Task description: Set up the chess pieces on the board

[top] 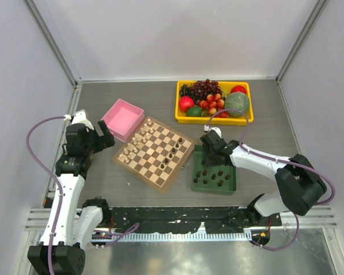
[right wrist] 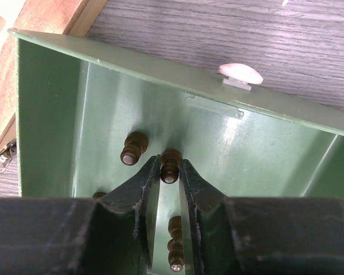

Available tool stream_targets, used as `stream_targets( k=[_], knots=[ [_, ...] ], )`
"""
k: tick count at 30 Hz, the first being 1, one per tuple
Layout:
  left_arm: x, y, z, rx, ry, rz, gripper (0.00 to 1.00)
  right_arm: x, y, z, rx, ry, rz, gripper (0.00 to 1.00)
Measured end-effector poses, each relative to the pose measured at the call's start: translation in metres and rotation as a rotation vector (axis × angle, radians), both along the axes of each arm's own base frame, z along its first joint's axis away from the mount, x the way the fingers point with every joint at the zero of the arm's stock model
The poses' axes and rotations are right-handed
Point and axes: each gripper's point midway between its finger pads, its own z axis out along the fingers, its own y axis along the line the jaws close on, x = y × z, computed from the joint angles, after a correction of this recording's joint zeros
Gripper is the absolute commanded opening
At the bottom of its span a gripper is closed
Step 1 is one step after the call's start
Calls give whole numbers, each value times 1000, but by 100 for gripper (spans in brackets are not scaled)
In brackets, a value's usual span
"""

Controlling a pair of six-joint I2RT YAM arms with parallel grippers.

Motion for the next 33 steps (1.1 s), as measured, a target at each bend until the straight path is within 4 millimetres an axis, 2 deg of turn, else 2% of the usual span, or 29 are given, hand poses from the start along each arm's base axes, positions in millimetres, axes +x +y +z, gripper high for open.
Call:
stream_targets(
  k=[11, 14, 19, 22, 27, 33],
  knots=[
    [0, 0, 0, 0, 0, 0, 99, -4, -4, 4, -7, 4, 0, 19],
    [0, 0, 0, 0, 0, 0, 99, -3, -3, 27, 3, -40, 7, 20],
    [0, 0, 0, 0, 0, 0, 99, 9, 10, 90, 90, -189, 19, 19],
    [0, -2, 0, -6, -1, -10, 99, 12, 19, 115, 131, -243, 33, 19],
    [0, -4, 0, -14, -1, -21, 99, 11, 46, 137, 158, -276, 94, 19],
    [0, -6, 1, -18, -2, -26, 99, -2, 103, 140, 163, -259, 229, 18]
  ],
)
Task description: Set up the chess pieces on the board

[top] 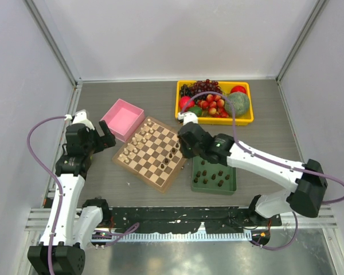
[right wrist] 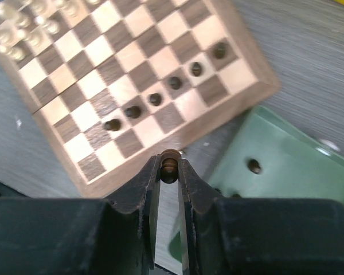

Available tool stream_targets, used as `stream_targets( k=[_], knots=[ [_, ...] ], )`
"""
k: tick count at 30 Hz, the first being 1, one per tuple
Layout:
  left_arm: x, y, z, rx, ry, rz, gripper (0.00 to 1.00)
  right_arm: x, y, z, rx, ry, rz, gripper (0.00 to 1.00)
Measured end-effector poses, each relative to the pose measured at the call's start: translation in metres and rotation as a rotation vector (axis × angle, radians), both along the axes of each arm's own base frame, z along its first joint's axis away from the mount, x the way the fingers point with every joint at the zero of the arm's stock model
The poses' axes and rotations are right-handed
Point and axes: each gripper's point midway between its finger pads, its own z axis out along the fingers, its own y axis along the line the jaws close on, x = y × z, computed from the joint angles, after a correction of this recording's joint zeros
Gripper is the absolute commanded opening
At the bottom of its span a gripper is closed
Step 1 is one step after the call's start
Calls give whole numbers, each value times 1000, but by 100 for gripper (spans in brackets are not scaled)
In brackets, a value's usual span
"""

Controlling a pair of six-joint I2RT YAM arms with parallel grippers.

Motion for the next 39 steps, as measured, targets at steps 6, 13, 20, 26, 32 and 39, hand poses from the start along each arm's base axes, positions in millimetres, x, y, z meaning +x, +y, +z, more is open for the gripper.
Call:
stream_targets(
  k=[6, 13, 20, 26, 32, 39],
  knots=[
    [0, 0, 1, -1, -3, -2, 99, -27, 61, -9, -22, 16, 148, 18],
    [0, 0, 1, -1, -5, -2, 99, -50, 98, -22, -43, 37, 245, 18],
    [-1, 0, 2, -1, -8, -2, 99, -62, 124, -47, -84, 78, 300, 18],
    [-1, 0, 2, -1, -9, -2, 99, -62, 130, -78, -143, 110, 310, 19],
    [-1, -1, 2, -1, -9, -3, 99, -61, 130, -86, -162, 116, 312, 18],
    [-1, -1, 2, -2, -9, -3, 99, -50, 131, -90, -150, 115, 294, 18]
  ],
)
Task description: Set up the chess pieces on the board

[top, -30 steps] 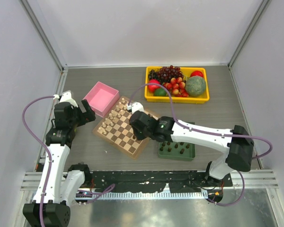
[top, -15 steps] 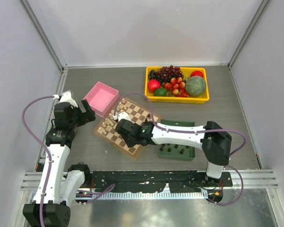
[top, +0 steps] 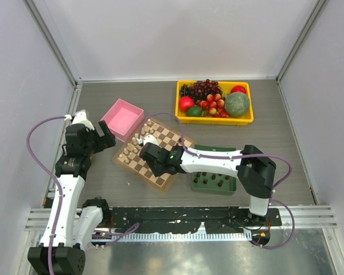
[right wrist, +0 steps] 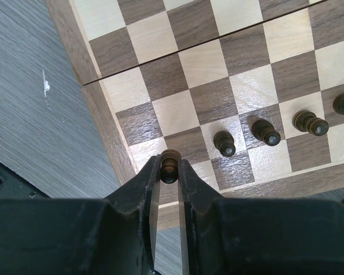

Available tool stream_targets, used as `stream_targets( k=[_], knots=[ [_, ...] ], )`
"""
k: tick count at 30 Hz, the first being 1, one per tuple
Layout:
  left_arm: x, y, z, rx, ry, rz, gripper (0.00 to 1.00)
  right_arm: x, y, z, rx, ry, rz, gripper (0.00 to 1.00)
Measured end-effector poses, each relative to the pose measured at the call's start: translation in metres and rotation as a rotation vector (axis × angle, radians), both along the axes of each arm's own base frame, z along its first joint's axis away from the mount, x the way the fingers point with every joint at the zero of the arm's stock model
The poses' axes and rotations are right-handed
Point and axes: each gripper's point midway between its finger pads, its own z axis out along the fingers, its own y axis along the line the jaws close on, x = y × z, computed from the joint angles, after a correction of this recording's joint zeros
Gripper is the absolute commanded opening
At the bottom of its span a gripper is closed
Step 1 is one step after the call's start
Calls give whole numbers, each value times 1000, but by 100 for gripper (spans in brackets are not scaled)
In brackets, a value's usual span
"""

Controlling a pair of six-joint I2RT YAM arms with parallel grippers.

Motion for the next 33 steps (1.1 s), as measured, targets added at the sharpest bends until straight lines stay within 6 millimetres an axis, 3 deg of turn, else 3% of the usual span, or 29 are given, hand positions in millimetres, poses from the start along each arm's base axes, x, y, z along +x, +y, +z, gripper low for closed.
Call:
stream_targets(
  k=[24, 33],
  knots=[
    [0, 0, 0, 0, 0, 0, 99, 7, -7, -22, -22, 36, -27, 19],
    [0, 0, 0, 0, 0, 0, 99, 7, -6, -23, -16, 38, -27, 30]
  ],
)
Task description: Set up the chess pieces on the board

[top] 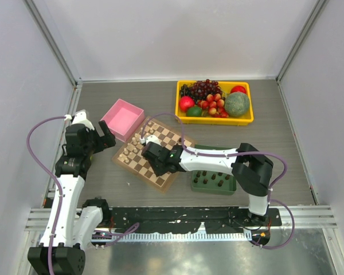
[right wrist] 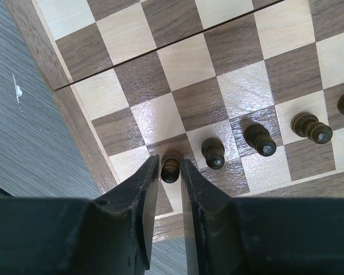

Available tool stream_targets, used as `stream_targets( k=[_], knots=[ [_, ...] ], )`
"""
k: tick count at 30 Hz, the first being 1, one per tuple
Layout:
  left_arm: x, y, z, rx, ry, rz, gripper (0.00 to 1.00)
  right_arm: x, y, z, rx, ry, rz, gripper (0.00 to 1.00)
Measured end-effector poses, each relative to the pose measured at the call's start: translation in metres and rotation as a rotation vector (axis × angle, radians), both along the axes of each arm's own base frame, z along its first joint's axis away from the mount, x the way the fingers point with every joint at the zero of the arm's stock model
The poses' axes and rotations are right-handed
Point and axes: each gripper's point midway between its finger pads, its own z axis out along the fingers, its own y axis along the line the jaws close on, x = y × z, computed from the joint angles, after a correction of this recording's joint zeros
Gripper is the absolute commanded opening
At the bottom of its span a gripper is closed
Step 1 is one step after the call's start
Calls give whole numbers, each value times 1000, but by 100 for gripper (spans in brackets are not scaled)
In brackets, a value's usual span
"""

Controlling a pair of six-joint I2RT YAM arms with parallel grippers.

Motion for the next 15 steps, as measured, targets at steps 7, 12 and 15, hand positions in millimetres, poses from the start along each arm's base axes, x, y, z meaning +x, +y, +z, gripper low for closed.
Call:
stream_targets(
  k=[7, 12, 15],
  knots=[
    [0, -1, 0, -2, 0, -2, 99, -2, 1, 1, 6, 6, 11, 36],
    [0, -1, 0, -2, 0, -4, 99, -4, 1, 22, 53, -4, 24, 38],
    [0, -1, 0, -2, 0, -4, 99, -6, -9, 53, 114, -42, 19, 39]
  ],
)
